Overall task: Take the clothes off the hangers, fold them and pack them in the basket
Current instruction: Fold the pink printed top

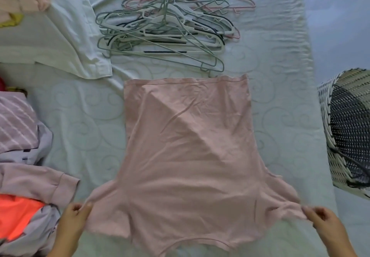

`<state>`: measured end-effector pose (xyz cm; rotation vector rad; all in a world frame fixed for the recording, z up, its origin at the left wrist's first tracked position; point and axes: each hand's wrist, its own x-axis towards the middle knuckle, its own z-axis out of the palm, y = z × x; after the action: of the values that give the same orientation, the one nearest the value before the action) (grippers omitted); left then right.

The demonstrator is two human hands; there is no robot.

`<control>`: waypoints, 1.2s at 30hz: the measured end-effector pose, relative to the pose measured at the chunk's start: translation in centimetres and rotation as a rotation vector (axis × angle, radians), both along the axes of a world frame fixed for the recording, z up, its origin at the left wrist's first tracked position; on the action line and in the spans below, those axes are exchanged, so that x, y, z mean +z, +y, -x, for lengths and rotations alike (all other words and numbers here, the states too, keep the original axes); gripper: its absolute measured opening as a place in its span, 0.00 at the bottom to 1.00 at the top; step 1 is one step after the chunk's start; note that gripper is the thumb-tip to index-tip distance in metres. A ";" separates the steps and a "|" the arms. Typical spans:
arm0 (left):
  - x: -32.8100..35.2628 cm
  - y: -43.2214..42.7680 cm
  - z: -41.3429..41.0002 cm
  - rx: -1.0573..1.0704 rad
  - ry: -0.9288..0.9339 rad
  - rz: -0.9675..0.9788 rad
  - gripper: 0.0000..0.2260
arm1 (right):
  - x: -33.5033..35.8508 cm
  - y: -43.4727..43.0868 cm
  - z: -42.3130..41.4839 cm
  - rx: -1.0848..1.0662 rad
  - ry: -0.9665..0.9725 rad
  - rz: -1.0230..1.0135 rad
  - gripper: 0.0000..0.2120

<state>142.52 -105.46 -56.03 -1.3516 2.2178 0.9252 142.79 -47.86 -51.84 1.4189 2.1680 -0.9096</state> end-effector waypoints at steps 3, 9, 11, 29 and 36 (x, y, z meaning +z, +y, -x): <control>-2.2 -2.2 -1.4 -0.019 -0.147 -0.015 0.22 | -0.8 0.6 0.0 0.020 -0.085 -0.059 0.07; 0.1 3.1 9.0 -0.143 0.119 0.019 0.12 | -3.3 -4.3 11.8 0.284 0.241 -0.003 0.09; -0.6 4.8 13.7 -0.193 0.211 0.003 0.11 | -4.2 -6.6 17.1 0.254 0.318 0.078 0.08; -4.9 4.8 32.0 -0.030 0.496 -0.233 0.09 | -9.5 -7.0 32.8 0.069 0.592 0.398 0.11; -2.9 5.7 25.4 0.076 0.421 -0.435 0.05 | -7.3 -9.0 30.4 0.261 0.572 0.035 0.45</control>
<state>117.07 -99.72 -58.98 -1.1154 2.0701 1.7348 112.39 -56.87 -59.17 0.8932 2.6399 -1.3633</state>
